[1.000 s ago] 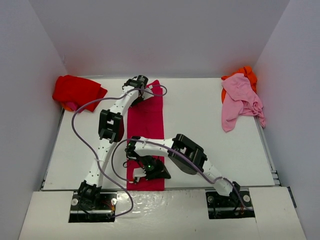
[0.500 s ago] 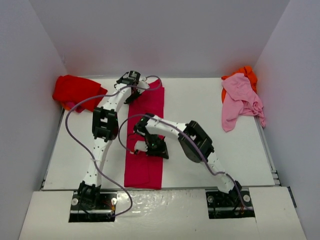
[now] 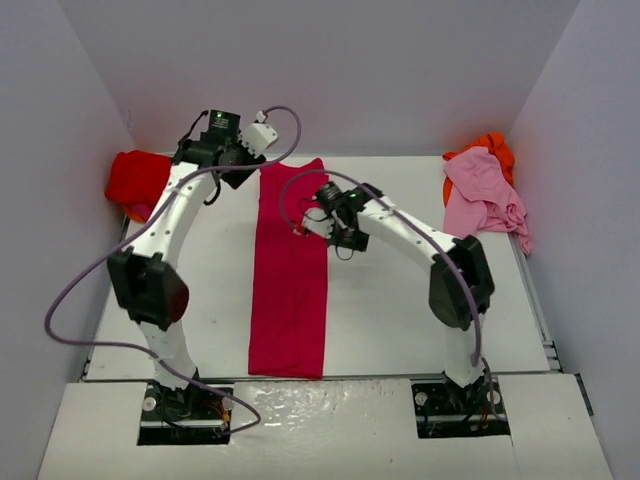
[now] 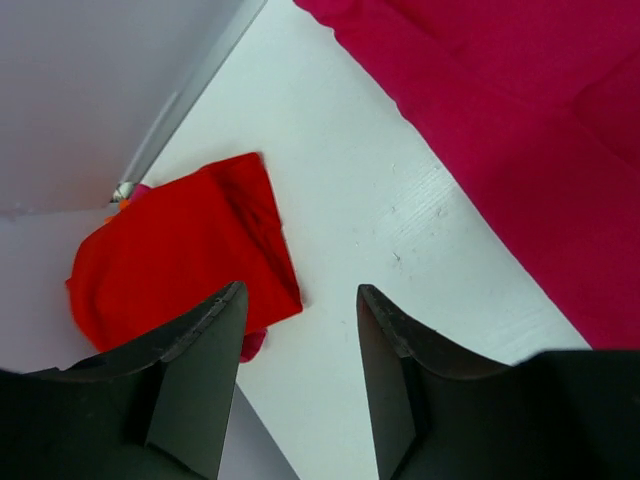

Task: Fold and stack the t-shirts

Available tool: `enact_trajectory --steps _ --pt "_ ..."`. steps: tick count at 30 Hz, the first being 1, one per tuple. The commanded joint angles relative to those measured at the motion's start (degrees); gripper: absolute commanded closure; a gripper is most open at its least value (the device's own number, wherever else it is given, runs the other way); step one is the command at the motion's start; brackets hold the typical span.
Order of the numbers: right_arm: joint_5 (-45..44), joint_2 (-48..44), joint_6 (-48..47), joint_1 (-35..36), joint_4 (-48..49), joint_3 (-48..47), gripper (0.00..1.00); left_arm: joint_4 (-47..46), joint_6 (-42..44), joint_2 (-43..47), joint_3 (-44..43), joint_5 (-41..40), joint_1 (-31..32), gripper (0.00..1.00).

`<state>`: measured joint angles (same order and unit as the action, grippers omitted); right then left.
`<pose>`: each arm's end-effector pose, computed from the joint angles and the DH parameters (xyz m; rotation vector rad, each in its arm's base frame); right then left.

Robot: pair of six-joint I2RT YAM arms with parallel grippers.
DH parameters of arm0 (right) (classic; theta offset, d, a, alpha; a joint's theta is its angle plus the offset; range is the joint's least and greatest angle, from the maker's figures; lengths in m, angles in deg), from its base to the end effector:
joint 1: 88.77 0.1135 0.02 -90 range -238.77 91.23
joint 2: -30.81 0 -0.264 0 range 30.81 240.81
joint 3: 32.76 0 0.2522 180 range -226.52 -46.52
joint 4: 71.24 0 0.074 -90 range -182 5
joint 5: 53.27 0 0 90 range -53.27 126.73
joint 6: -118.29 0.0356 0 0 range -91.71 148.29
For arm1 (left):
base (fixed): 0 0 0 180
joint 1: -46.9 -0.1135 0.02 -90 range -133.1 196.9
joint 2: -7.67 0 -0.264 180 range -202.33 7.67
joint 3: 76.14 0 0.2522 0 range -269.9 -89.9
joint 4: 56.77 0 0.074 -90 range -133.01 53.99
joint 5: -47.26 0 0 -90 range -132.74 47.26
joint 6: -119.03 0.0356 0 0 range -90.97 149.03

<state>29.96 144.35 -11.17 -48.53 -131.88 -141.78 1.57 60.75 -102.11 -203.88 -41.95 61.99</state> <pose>0.3254 0.2699 0.2364 -1.7052 2.0980 -0.1558 0.4177 -0.1131 0.3687 0.9120 2.0888 0.1368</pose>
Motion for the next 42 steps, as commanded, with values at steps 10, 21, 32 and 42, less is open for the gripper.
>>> enact_trajectory --steps 10,21,32,42 --pt "6.56 -1.18 1.88 -12.07 0.06 -9.71 0.95 17.86 11.35 32.60 24.03 24.13 6.35 0.66" --pt "21.34 10.71 2.68 1.13 -6.99 -23.81 0.99 19.70 9.92 36.08 31.02 28.17 7.95 0.71" --pt "28.17 20.92 -0.70 7.13 -10.99 -30.07 0.99 16.07 7.13 36.17 37.42 27.24 10.48 0.70" --pt "29.63 25.94 -3.16 10.03 -12.09 -32.53 0.99 15.28 7.04 33.66 37.86 25.84 12.24 0.69"
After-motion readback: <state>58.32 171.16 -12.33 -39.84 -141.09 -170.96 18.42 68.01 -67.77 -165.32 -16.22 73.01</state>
